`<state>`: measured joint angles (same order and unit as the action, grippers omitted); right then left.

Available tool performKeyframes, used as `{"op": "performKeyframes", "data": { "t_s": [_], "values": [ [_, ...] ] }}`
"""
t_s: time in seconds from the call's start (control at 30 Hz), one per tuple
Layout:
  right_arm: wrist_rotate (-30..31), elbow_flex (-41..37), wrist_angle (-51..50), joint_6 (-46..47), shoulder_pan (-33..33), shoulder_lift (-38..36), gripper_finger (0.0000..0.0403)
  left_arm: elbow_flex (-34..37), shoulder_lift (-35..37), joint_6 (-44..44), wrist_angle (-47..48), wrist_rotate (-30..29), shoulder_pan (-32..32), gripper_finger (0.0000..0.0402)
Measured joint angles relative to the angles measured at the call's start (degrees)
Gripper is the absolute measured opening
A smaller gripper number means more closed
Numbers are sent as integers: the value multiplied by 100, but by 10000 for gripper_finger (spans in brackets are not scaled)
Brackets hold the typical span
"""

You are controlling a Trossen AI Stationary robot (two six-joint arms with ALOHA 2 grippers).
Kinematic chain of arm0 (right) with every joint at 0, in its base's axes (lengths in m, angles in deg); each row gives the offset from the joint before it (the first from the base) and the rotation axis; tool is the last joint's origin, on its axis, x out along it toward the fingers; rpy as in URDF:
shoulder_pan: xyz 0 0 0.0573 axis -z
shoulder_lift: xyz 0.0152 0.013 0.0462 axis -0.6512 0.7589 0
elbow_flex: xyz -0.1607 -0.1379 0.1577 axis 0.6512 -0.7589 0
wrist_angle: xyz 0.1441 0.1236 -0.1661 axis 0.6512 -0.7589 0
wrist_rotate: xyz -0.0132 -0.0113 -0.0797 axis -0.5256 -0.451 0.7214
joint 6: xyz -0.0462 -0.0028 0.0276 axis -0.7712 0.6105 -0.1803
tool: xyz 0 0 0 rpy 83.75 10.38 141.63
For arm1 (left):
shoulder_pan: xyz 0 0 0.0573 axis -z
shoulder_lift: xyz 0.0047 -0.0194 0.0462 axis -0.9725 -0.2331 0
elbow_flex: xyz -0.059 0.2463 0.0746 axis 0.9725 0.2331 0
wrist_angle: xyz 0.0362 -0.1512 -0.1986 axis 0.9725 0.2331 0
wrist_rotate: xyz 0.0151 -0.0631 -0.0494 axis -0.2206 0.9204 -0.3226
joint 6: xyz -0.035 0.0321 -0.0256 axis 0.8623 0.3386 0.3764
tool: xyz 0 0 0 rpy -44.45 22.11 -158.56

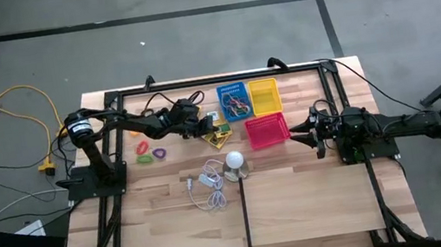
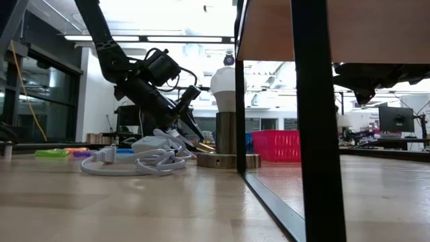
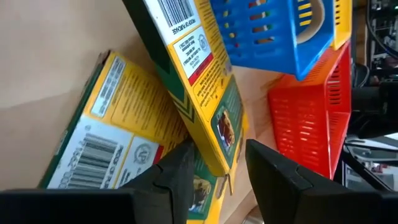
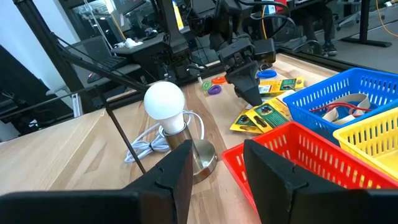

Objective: Pick & Place Office Desk Supplies
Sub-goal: Put the right yellow crayon box into the yellow bin

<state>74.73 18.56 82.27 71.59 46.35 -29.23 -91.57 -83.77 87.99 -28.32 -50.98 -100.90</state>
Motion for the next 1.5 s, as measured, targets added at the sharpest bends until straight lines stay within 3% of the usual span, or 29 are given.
{"op": "performKeyframes", "data": {
  "t_s": [0.53,0.93,1.5],
  "values": [
    [1,1,-1,0,2,1,130,0,-2,-208,-13,-360,-2,137],
    [2,2,1,-1,1,2,130,0,-2,-301,-274,-376,-2,90],
    [2,0,0,0,0,0,130,0,-2,-337,-470,-354,17,88]
  ]
}}
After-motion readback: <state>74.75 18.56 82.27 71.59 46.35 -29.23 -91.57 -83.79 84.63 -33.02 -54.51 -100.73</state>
